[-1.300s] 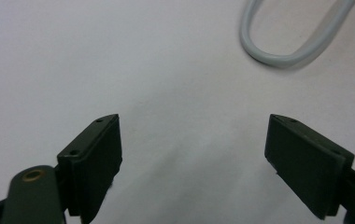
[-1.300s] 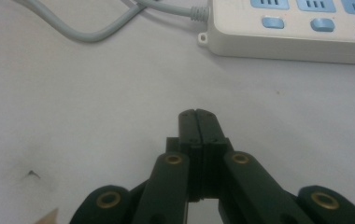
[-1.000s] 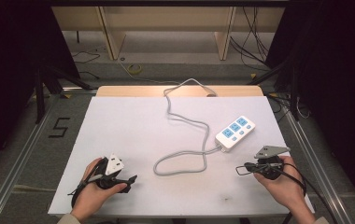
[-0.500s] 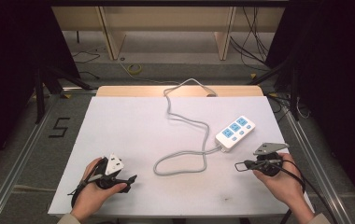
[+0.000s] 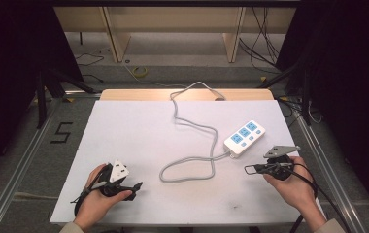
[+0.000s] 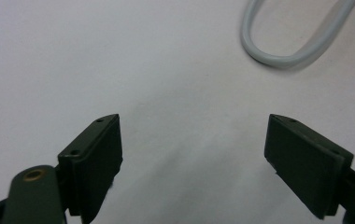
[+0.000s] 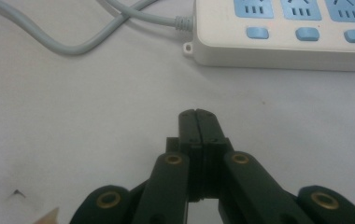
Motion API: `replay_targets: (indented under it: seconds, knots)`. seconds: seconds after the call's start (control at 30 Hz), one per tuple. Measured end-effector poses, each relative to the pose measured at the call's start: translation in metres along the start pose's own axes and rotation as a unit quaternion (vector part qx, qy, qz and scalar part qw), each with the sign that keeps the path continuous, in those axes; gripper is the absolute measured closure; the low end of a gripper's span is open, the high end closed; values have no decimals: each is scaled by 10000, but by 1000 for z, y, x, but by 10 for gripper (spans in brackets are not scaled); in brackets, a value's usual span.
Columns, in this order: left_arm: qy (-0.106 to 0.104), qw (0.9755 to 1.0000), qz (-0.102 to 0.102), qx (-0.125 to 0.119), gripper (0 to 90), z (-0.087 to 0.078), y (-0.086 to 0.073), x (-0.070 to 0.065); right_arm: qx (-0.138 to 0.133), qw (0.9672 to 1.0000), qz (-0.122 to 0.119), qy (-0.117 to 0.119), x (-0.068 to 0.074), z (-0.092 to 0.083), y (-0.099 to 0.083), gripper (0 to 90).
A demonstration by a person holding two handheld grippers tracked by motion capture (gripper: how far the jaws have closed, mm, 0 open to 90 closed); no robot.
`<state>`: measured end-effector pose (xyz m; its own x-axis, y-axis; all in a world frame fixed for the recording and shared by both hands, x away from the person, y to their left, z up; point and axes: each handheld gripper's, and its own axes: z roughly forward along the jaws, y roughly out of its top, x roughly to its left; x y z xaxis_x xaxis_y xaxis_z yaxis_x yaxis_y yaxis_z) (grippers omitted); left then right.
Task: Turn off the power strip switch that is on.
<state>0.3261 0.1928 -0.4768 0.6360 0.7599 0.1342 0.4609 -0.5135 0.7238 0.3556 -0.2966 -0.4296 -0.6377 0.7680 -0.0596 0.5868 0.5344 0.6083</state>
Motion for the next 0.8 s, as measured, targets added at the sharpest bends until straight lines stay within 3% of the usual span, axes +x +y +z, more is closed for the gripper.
replay_targets:
  seconds: [0.8]
  knots:
    - [2, 10000, -3, -16, 192, 0, 0, 0, 76, 9999, 89, -16, -10, 6, 8, 900]
